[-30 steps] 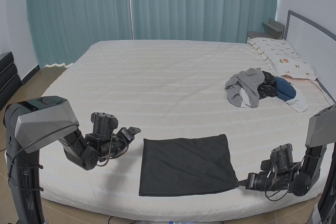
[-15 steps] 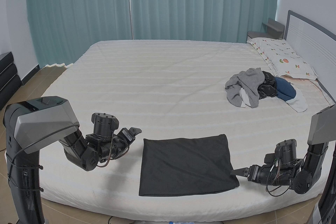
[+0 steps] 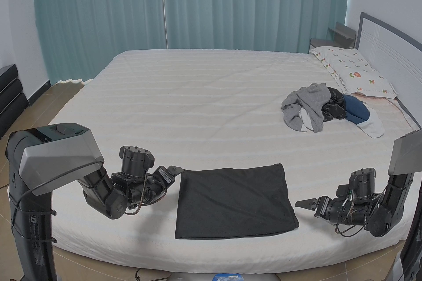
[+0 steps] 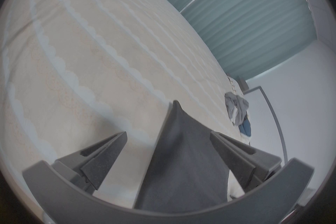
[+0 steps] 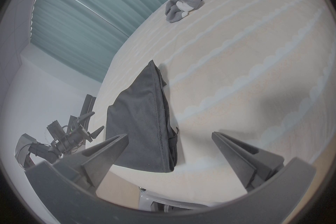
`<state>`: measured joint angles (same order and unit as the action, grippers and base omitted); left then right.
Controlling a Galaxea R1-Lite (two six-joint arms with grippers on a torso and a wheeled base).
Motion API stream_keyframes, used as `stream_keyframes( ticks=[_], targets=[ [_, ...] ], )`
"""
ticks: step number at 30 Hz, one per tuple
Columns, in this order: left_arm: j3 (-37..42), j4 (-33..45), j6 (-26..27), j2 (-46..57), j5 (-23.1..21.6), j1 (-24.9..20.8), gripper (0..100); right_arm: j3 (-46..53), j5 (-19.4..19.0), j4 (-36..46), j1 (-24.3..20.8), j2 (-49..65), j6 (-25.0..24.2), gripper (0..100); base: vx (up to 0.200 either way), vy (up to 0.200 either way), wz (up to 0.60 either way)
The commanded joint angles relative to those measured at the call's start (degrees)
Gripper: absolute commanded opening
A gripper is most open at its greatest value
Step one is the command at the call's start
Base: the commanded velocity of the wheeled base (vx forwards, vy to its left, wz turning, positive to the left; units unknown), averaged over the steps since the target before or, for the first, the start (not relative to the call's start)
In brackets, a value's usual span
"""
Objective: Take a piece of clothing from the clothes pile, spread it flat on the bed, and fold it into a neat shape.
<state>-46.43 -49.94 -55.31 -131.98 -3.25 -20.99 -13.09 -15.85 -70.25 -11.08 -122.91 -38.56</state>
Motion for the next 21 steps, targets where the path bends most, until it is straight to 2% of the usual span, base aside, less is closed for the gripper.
stream_keyframes(
  ticks=[1, 7, 12, 21],
  targets=[
    [0.4, -0.2, 3.3, -0.4, -2.0, -0.3, 100, -1.3, -0.2, -0.1, 0.5, -0.6, -0.1, 100, 0.000, 0.000, 0.00],
    [0.0, -0.2, 7.7, -0.7, -7.6, -1.2, 100, -2.2, -0.8, -0.1, 0.6, -1.7, -0.2, 100, 0.000, 0.000, 0.00],
    [-0.2, -0.3, 13.1, -2.6, -7.9, -2.0, 100, -3.0, -1.1, -0.1, 0.6, -1.6, -2.7, 100, 0.000, 0.000, 0.00],
    [-2.2, -1.2, 14.0, -4.5, -7.9, -4.1, 100, -3.3, -1.3, -0.1, 0.5, -1.7, -2.8, 100, 0.000, 0.000, 0.00]
  ],
)
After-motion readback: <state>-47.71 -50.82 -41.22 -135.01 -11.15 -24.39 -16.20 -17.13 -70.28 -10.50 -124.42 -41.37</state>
